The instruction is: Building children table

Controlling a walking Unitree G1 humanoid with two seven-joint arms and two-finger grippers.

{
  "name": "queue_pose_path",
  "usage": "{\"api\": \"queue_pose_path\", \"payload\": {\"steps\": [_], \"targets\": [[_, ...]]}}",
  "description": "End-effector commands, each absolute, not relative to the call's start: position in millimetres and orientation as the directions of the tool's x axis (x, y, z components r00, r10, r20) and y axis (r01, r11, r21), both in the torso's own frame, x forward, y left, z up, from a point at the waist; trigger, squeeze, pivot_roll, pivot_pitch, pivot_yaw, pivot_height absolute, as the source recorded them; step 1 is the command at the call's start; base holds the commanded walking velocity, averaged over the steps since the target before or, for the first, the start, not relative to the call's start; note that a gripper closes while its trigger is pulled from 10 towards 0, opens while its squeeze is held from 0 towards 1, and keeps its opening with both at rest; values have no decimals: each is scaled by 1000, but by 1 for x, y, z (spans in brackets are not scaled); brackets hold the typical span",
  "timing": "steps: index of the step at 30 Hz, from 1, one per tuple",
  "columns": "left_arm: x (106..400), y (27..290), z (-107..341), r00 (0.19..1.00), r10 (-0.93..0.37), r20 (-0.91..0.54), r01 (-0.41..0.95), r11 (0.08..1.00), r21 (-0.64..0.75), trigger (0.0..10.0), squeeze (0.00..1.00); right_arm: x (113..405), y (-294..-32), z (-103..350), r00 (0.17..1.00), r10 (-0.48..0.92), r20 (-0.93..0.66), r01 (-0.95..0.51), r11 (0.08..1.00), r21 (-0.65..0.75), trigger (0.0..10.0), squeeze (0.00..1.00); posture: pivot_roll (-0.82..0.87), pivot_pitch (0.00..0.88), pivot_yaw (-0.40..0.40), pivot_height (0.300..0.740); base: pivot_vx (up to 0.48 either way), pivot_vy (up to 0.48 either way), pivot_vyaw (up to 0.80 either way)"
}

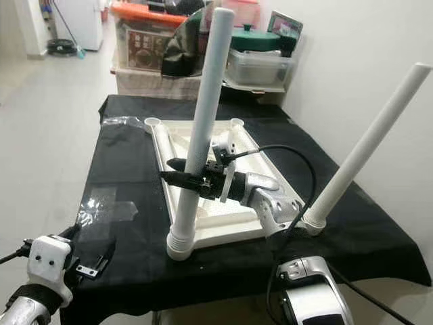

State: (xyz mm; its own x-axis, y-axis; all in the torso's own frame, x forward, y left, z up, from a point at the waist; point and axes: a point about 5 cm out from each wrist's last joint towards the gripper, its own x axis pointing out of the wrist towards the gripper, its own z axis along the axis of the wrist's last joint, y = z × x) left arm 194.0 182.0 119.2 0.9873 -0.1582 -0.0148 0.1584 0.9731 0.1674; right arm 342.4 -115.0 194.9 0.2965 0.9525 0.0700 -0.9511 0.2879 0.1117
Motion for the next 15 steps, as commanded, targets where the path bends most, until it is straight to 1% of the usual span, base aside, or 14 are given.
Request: {"api": "queue_pose_path", "payload": {"steps": [1,7,9,10,11,12,15], "targets": [[195,177,116,984,-178,-22,179,971,159,10000,0,341,-124,166,362,929,-69,-917,369,151,10000,0,136,0,-125,740,0,0,0],[196,177,116,983,-183,-21,184,969,165,10000,0,335,-118,163,348,936,-63,-924,353,144,10000,0,134,0,-122,740,0,0,0],[196,176,116,983,-185,-21,186,968,167,10000,0,323,-104,163,311,950,-38,-946,313,82,10000,0,132,0,-118,740,0,0,0],[196,176,116,983,-185,-21,186,968,167,10000,0,323,-104,163,311,950,-38,-946,313,82,10000,0,132,0,-118,740,0,0,0],[197,176,115,982,-186,-21,187,968,167,10000,0,316,-98,162,288,957,-30,-955,290,59,10000,0,129,0,-116,740,0,0,0],[197,176,115,982,-188,-22,189,968,166,10000,0,311,-94,160,271,962,-25,-961,272,53,10000,0,129,0,-116,740,0,0,0],[199,175,115,981,-193,-21,194,967,166,10000,0,308,-91,156,261,965,-26,-963,262,62,10000,0,124,0,-112,740,0,0,0]]}}
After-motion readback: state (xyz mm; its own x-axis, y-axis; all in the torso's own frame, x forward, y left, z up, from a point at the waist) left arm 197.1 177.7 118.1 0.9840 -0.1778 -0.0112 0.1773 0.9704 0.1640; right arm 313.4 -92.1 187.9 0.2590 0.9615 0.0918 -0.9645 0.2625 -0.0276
